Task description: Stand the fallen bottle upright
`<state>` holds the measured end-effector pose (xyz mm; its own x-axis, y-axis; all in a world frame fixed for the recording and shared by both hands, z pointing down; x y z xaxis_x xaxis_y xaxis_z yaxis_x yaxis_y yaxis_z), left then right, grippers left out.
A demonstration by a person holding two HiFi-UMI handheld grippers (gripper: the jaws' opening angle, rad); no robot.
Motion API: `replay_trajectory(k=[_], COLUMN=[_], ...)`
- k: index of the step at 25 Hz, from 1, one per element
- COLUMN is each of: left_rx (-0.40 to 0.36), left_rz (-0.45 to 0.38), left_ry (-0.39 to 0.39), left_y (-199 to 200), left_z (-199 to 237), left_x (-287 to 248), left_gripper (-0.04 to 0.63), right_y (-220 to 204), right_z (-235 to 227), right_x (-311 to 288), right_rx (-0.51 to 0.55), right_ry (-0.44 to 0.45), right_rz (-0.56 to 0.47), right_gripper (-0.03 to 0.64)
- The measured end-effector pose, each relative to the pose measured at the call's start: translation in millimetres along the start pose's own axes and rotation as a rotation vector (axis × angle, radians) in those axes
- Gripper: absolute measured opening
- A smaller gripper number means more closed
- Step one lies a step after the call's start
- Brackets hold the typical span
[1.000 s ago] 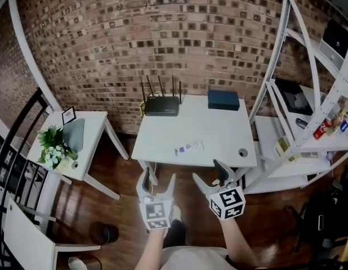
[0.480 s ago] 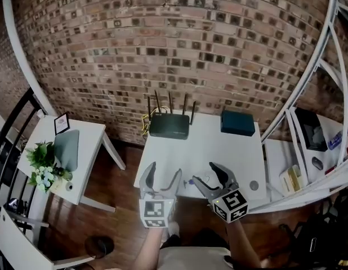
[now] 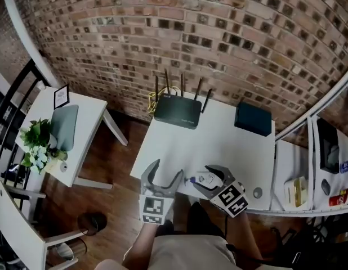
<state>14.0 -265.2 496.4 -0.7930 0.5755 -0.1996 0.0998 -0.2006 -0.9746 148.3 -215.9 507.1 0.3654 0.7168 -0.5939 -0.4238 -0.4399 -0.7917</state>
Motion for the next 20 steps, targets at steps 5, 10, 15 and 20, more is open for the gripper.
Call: replay_trajectory(k=[5, 10, 15, 20], left_rx=[0.126, 0.248, 0.308, 0.352], left_rz=[0.069, 0.121, 0.165, 0.185], left_ry=[0.058, 0.128, 0.181, 0.221], left_y=[-38.7, -81.1, -106.7, -124.7], left_z=[11.1, 19.8, 26.8, 33.0], left_x=[-6.4, -5.6, -2.2, 4.5], left_gripper=[0.357, 0.348, 0.348, 0.347], right_y=[-40.9, -93.4, -126.9, -148.1], right_z=[8.9, 28.2, 40.7, 44.7], right_x=[-45.4, -87.5, -120.2, -146.1], right_rx=[0.134, 0.295, 0.465, 0.525], right_ry=[0.145, 0.295, 0.374, 0.406], right_rz=[0.170, 0.332, 0.426, 0.496], right_gripper=[0.276, 0.276, 0.260, 0.200])
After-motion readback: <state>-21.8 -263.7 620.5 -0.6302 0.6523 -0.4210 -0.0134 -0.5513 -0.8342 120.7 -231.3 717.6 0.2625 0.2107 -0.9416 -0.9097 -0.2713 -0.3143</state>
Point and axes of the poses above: the fingertips, and each gripper's own axes: x backward along the fingers, z to its left, y out of its top, the point moved 5 cm from there along x, backward along the fingers, and after that the axes turned 10 degrees about -y, right-handed, at the moved point
